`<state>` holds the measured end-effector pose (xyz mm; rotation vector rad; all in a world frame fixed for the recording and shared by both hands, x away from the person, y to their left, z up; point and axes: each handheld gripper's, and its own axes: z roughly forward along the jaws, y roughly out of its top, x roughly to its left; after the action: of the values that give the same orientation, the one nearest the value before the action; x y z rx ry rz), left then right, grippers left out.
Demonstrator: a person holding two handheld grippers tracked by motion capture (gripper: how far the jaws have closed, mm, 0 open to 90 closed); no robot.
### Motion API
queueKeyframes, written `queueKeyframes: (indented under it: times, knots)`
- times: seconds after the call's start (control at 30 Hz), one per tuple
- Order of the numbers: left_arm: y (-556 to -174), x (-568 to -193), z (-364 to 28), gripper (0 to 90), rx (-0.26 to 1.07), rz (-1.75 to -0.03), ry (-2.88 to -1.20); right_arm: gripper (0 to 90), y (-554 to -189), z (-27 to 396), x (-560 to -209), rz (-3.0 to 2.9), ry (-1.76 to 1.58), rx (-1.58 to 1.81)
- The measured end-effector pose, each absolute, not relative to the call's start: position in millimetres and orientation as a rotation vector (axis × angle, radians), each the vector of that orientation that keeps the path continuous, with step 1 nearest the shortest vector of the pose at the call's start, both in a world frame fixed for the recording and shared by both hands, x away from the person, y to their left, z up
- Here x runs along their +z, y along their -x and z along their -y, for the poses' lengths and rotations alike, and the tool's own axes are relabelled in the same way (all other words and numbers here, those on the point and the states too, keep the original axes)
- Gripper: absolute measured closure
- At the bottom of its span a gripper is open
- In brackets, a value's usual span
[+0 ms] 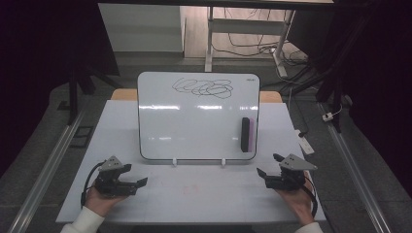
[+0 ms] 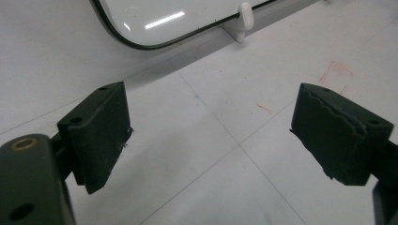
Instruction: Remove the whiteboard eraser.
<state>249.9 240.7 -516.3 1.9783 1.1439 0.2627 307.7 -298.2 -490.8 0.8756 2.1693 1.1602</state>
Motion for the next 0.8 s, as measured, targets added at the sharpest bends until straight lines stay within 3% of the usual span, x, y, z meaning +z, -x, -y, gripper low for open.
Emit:
queueKeyframes:
  times: [0.5,0.8]
  knots:
    - [-251.8,-517.2,-242.9,13.3,0.249,-1.146,-1.974,18.6,-307.6,298.3,-496.2,-2.18,-0.902,1.15]
    - [-254.5,-516.4,-242.9,13.6,0.242,-1.15,-1.965,19.7,-304.5,288.5,-480.0,-2.163,-0.876,1.175]
